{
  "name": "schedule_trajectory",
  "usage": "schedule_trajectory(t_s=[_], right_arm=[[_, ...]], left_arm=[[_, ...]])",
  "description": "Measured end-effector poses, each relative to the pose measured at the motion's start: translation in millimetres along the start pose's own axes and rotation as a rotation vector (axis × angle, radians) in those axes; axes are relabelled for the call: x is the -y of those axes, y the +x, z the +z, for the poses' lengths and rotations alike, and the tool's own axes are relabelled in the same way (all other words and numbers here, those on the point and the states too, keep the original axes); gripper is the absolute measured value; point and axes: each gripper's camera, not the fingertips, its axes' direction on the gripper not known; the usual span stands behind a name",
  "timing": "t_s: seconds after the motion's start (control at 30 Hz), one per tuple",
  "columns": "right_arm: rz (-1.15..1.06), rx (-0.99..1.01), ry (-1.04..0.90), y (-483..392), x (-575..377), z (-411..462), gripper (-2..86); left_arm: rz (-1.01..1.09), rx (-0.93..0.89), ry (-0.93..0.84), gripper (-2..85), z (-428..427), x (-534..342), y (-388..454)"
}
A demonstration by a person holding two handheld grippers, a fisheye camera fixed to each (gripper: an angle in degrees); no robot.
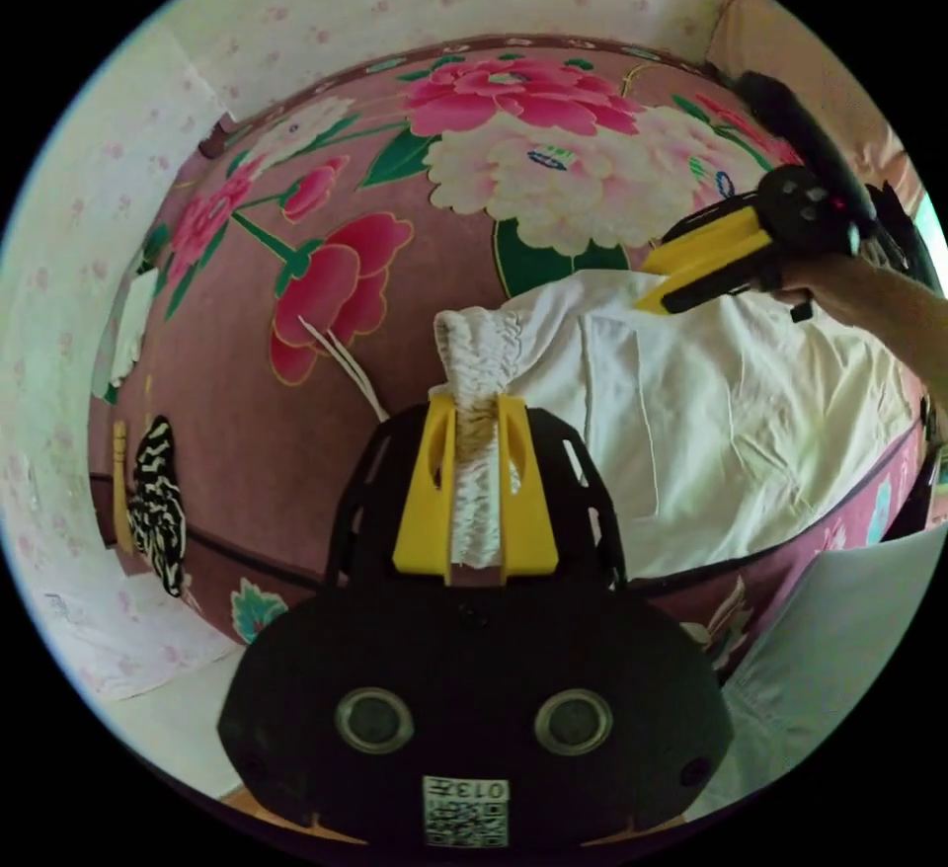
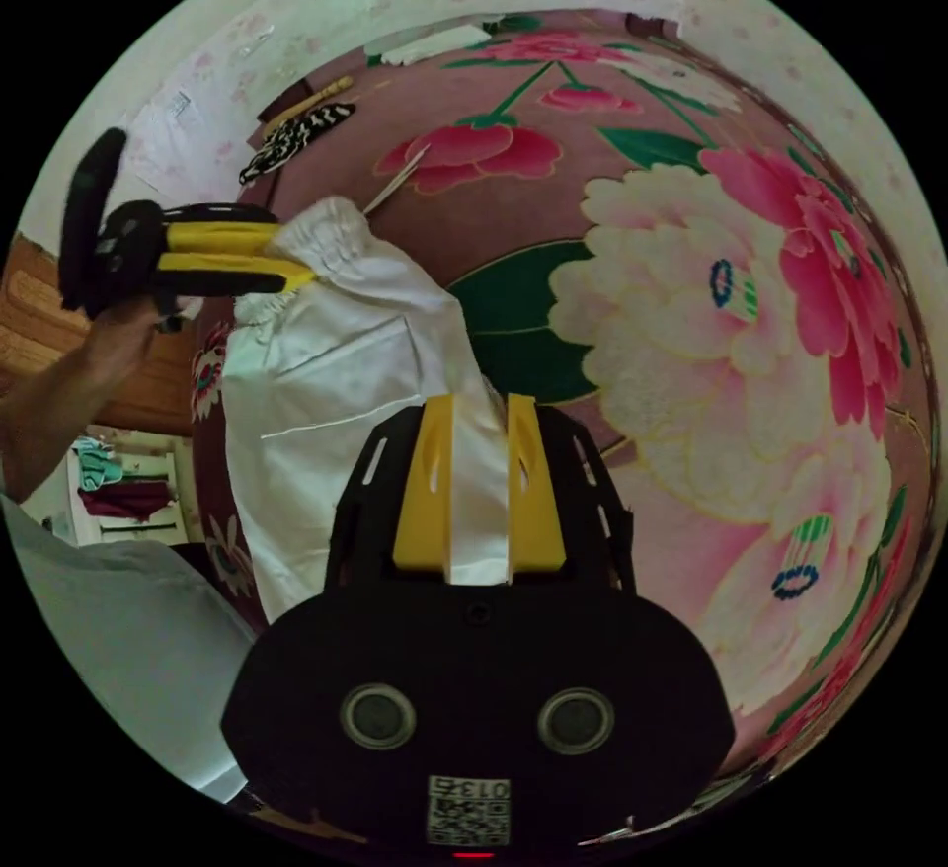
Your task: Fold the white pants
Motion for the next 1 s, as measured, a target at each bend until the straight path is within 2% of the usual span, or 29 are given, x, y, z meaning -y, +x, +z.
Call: schedule_trajectory(t_s=[0.1,0.17,0.23,0.33,0.43,0.5,0.57,0.63,0.77,0.87,0.93,1.0], right_arm=[[-0.034,0.029,-0.028,-2.5,14.4,6.6,2.6],[-0.097,0.059,0.026,-7.1,12.6,-3.0,1.8],[-0.161,0.155,0.117,-4.0,4.8,-16.7,1.3],[-0.147,0.285,0.156,11.1,9.8,-17.9,1.3],[-0.177,0.177,0.054,-4.7,34.1,8.8,1.7],[-0.164,0.096,-0.061,-17.1,48.2,34.2,2.3],[-0.149,0.069,-0.069,-23.4,52.9,41.8,2.8],[-0.129,0.079,-0.071,-25.6,47.5,40.6,3.6],[-0.071,0.031,0.058,-23.5,3.1,9.2,5.0],[0.049,-0.086,0.141,-20.7,-69.1,-15.8,5.3],[0.186,-0.14,0.114,-22.9,-139.4,-22.2,4.4],[0.299,-0.197,0.083,-33.3,-193.8,-22.3,3.1]], left_arm=[[0.033,0.004,0.033,4.1,-15.7,-17.1,7.8],[0.02,-0.033,0.036,3.4,-27.0,-29.9,6.9],[-0.051,-0.13,0.048,2.9,-40.8,-49.5,-3.1],[-0.13,-0.201,0.021,2.9,-34.7,-63.7,-15.6],[-0.139,-0.1,-0.035,3.5,2.7,-58.5,-23.7],[-0.133,-0.095,-0.12,4.5,34.7,-48.5,-32.8],[-0.127,-0.115,-0.149,5.0,54.7,-42.2,-43.5],[-0.204,-0.27,-0.18,5.2,64.3,-39.3,-64.7],[-0.36,-0.491,-0.102,5.9,58.4,-60.5,-82.9],[-0.44,-0.383,0.081,5.6,26.6,-83.3,-78.6],[-0.301,-0.188,0.19,4.9,2.4,-78.7,-40.1],[-0.107,-0.116,0.192,4.2,1.5,-60.9,8.6]])
